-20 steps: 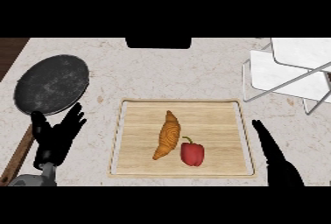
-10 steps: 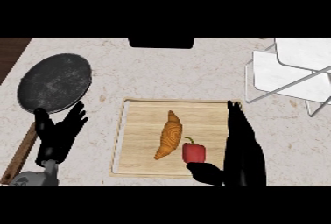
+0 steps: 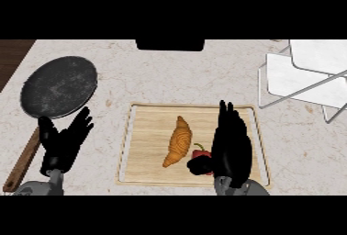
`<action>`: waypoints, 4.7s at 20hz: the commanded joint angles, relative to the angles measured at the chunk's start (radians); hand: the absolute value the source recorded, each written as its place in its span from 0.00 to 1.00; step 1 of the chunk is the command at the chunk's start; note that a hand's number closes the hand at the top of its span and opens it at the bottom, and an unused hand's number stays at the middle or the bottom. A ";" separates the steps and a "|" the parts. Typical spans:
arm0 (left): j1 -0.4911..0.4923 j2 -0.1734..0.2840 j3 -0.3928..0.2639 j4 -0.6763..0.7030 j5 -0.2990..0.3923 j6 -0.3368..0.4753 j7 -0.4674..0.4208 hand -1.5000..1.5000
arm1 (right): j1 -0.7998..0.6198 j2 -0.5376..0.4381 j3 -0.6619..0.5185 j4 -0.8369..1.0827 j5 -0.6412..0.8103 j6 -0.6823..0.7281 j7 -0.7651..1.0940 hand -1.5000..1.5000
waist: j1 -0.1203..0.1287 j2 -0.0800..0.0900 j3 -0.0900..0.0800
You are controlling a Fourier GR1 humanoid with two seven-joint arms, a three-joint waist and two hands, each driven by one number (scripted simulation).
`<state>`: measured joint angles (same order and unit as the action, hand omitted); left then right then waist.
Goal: Pick the croissant from the tray and place it in the tiered shelf
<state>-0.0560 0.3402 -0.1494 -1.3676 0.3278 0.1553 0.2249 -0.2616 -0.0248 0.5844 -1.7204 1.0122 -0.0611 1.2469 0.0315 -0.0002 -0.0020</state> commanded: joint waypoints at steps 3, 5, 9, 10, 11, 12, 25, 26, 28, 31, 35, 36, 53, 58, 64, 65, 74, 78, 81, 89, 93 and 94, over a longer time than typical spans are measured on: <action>0.030 -0.019 -0.005 0.019 -0.012 0.018 -0.007 0.50 | -0.055 0.024 -0.025 0.082 -0.006 0.062 0.240 0.00 | -0.011 -0.003 -0.002; 0.006 -0.005 0.013 0.022 0.001 0.011 0.017 0.50 | -0.084 0.024 -0.034 0.143 -0.003 0.026 0.240 0.00 | -0.006 0.000 -0.001; -0.011 0.004 0.016 0.028 0.007 -0.005 0.036 0.50 | -0.095 0.024 -0.032 0.175 0.013 0.044 0.240 0.00 | -0.014 -0.001 -0.001; -0.004 -0.020 -0.006 0.037 -0.016 0.011 0.017 0.50 | -0.101 0.024 -0.017 0.174 0.015 0.025 0.240 0.00 | -0.015 -0.002 -0.002; 0.012 -0.013 0.003 0.028 -0.009 0.002 0.003 0.50 | -0.098 0.024 -0.037 0.193 0.002 0.033 0.240 0.00 | -0.010 -0.002 -0.002; 0.035 0.002 0.011 0.032 0.006 -0.025 0.002 0.50 | -0.115 0.024 -0.054 0.185 -0.002 0.065 0.240 0.00 | -0.008 -0.003 -0.002; 0.001 -0.001 0.024 0.023 0.001 -0.016 0.025 0.50 | -0.143 0.024 -0.070 0.353 0.033 0.004 0.240 0.00 | -0.007 0.000 -0.001; -0.011 0.005 0.020 0.024 -0.009 -0.012 0.036 0.50 | -0.142 0.024 -0.069 0.357 0.031 0.003 0.240 0.00 | -0.010 -0.001 0.000; -0.007 0.001 0.020 0.015 -0.003 -0.014 0.047 0.50 | -0.125 0.024 -0.035 0.364 0.039 -0.023 0.240 0.00 | -0.008 -0.002 0.000; 0.024 0.000 0.030 0.030 0.004 -0.034 0.009 0.50 | -0.135 0.024 -0.026 0.384 0.055 -0.059 0.240 0.00 | 0.002 -0.001 0.000; -0.033 0.003 0.039 0.007 0.004 -0.015 0.063 0.50 | -0.163 0.024 -0.024 0.373 0.035 -0.051 0.240 0.00 | -0.007 -0.002 0.001; 0.002 -0.007 0.038 0.039 -0.009 -0.017 0.014 0.50 | -0.163 0.024 -0.038 0.378 0.053 -0.071 0.240 0.00 | -0.009 -0.001 0.000; -0.045 -0.045 0.027 0.093 -0.036 -0.041 -0.004 0.50 | -0.319 0.023 0.206 0.530 -0.224 -0.189 0.231 1.00 | 0.006 0.004 0.001; -0.001 -0.043 0.025 0.047 -0.044 -0.027 0.012 0.50 | -0.403 0.023 0.280 0.521 -0.183 -0.221 0.240 1.00 | 0.016 -0.001 0.001; 0.037 -0.023 0.083 0.063 -0.021 -0.045 -0.017 0.50 | -0.136 -0.247 0.116 0.116 -0.454 -0.108 -0.390 1.00 | -0.064 -0.004 0.004; 0.023 -0.027 0.086 0.052 -0.024 -0.025 0.004 0.50 | -0.108 -0.296 0.082 0.045 -0.470 -0.117 -0.411 1.00 | -0.070 -0.006 0.004; 0.034 -0.005 0.106 0.057 -0.024 -0.063 0.007 0.50 | -0.124 -0.526 -0.173 -0.450 -0.452 0.021 -0.219 1.00 | -0.059 -0.007 0.001; 0.031 -0.050 0.075 -0.010 -0.046 -0.005 0.055 0.50 | -0.250 -0.569 -0.339 -0.547 -0.551 0.157 -0.057 1.00 | -0.046 -0.007 0.001; 0.027 -0.024 0.103 0.055 -0.031 -0.074 0.000 0.50 | -0.305 -0.639 -0.500 -0.529 -0.670 0.223 -0.047 1.00 | -0.045 -0.003 0.000; 0.013 -0.053 0.082 0.011 -0.070 -0.035 0.038 0.50 | -0.487 -0.772 -0.735 -0.288 -0.874 0.294 -0.081 1.00 | -0.029 -0.002 0.001; 0.024 -0.057 0.087 0.023 -0.069 -0.053 0.039 0.50 | -0.546 -0.831 -0.790 -0.126 -0.893 0.310 -0.188 1.00 | -0.025 0.000 0.001; 0.024 -0.051 0.099 0.032 -0.061 -0.069 0.025 0.50 | -0.594 -0.836 -0.768 -0.075 -0.884 0.311 -0.184 1.00 | -0.020 0.001 0.001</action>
<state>-0.0476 0.2952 -0.0519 -1.3539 0.2657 0.0978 0.2384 -0.7582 -0.8130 -0.1445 -1.9295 0.1616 0.1825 1.0352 0.0047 -0.0036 0.0018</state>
